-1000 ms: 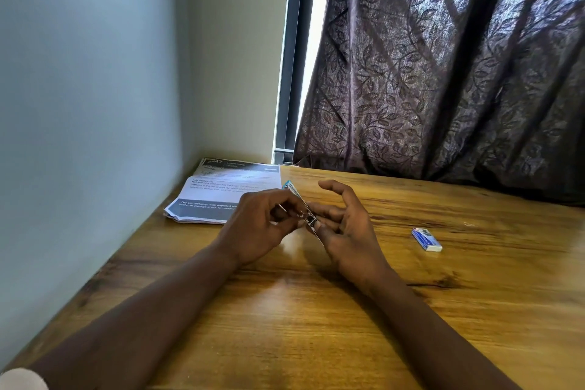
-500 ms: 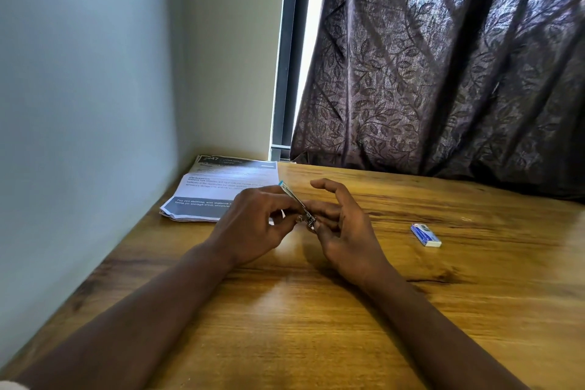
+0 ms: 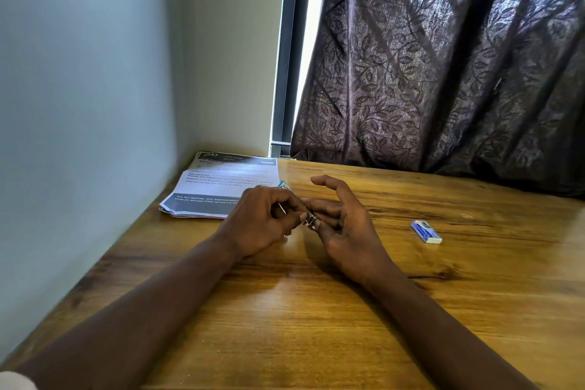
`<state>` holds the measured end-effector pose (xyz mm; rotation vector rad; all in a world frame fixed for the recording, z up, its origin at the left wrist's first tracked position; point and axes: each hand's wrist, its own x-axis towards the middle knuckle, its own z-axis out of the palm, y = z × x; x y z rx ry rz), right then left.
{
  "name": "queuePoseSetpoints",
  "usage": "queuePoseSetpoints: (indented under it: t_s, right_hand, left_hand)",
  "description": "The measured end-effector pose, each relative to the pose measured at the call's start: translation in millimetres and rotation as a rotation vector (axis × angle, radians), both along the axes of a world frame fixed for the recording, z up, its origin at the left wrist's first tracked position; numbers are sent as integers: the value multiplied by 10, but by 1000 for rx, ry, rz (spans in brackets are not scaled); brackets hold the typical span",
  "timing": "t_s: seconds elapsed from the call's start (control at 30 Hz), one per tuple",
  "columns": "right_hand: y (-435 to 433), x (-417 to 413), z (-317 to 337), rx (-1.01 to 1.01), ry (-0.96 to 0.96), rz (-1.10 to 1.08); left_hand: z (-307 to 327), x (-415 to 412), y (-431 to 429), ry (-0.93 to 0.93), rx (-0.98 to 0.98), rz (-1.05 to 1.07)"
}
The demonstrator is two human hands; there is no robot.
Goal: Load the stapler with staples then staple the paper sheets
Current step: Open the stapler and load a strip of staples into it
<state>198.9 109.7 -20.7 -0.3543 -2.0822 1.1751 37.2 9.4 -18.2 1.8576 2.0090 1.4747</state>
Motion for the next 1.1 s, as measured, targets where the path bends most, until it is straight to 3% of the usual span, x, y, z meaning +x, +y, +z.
queuePoseSetpoints:
  t_s: [0.2,0.37,0.63,1.1]
  right_hand:
    - [-26,5,4,-1,-13,40]
    - [-13,0,20,-78,20,63]
    - [9,54,73,-276,59,184]
    - [45,122,112,-340,-44,249]
  left_hand:
    - [20,-7,-7,-56,-42,-5]
    - [-3,15,14,83,18,50]
    - [32,-13,-46,308,77,-49]
    - [54,7,-56,360,-22,-70]
